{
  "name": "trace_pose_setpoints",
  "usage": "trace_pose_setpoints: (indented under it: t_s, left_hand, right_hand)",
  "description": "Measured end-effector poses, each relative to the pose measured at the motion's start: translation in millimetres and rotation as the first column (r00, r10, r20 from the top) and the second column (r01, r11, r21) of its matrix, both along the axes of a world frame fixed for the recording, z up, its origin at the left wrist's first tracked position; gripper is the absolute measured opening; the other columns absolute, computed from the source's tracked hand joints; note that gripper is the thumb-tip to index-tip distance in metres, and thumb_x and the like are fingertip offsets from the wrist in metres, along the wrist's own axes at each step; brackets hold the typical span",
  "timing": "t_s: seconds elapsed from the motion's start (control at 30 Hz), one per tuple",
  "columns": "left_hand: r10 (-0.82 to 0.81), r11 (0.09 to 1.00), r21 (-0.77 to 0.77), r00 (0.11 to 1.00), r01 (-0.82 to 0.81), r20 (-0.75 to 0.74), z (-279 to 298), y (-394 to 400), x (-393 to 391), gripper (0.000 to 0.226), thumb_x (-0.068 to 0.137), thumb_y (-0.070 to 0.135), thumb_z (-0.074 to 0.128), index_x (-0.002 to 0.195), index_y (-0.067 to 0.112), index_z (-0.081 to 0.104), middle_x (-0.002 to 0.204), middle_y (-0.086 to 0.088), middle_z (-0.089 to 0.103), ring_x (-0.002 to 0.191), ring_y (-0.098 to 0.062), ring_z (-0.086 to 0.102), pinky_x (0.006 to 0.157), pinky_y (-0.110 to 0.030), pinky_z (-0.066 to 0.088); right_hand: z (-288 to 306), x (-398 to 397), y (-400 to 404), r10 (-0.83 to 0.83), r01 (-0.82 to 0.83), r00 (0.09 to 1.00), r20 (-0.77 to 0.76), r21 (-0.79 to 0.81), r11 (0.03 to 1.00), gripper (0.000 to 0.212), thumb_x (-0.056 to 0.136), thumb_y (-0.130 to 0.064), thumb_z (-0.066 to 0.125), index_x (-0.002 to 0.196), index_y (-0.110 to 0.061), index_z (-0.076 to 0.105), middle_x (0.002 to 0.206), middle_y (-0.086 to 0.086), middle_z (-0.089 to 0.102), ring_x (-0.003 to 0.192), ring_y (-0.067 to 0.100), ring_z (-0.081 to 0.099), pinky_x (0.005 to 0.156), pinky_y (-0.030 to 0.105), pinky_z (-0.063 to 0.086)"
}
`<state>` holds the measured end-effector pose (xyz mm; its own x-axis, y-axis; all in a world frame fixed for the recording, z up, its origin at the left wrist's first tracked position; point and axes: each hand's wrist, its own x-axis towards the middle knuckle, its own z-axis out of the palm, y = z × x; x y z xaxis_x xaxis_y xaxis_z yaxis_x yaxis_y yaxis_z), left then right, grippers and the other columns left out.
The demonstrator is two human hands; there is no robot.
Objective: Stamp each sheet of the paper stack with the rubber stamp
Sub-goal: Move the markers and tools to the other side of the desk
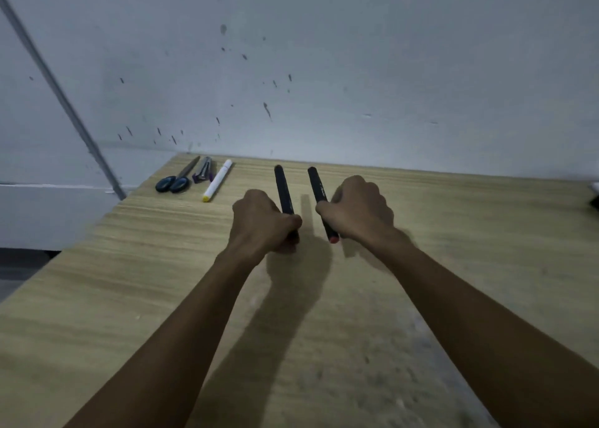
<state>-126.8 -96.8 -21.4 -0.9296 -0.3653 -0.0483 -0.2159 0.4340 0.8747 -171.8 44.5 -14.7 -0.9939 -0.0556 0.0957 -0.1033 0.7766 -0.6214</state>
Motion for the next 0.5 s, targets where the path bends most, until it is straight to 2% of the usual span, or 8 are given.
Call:
trace_pose_setpoints:
  t_s: [0.2,0.4,0.5]
  left_hand:
    - [-0.148,0.987,0.074,0.988,0.145,0.047,-3,87,53,0.016,0.074,0.004,0.078,0.075,-0.008,0.067,0.066,-0.02,0.07,0.052,-0.029,0.07,0.053,-0.043,0.061]
    - [-0.262,0.965,0.028,0.963,0.261,0.062,-18,172,77,0.025,0.062,0.017,0.084,0.071,-0.002,0.07,0.066,-0.016,0.071,0.055,-0.026,0.071,0.055,-0.046,0.06]
    - [-0.316,0.949,0.006,0.945,0.316,0.084,-22,208,88,0.031,0.06,0.02,0.085,0.075,-0.001,0.069,0.071,-0.015,0.071,0.058,-0.024,0.071,0.056,-0.043,0.061]
  right_hand:
    - [-2,61,97,-0.081,0.083,0.996,-0.041,0.03,0.996,0.018,0.078,-0.028,0.067,0.069,-0.013,0.068,0.056,-0.002,0.066,0.051,0.013,0.063,0.051,0.026,0.048]
    - [-14,107,192,-0.183,0.186,0.981,-0.066,0.051,0.981,0.018,0.08,-0.033,0.071,0.072,-0.018,0.067,0.059,-0.005,0.066,0.05,0.011,0.065,0.057,0.035,0.059]
    - [-16,126,229,-0.24,0.246,0.968,-0.066,0.087,0.965,0.017,0.08,-0.032,0.07,0.069,-0.02,0.066,0.054,-0.007,0.065,0.046,0.008,0.063,0.049,0.025,0.05]
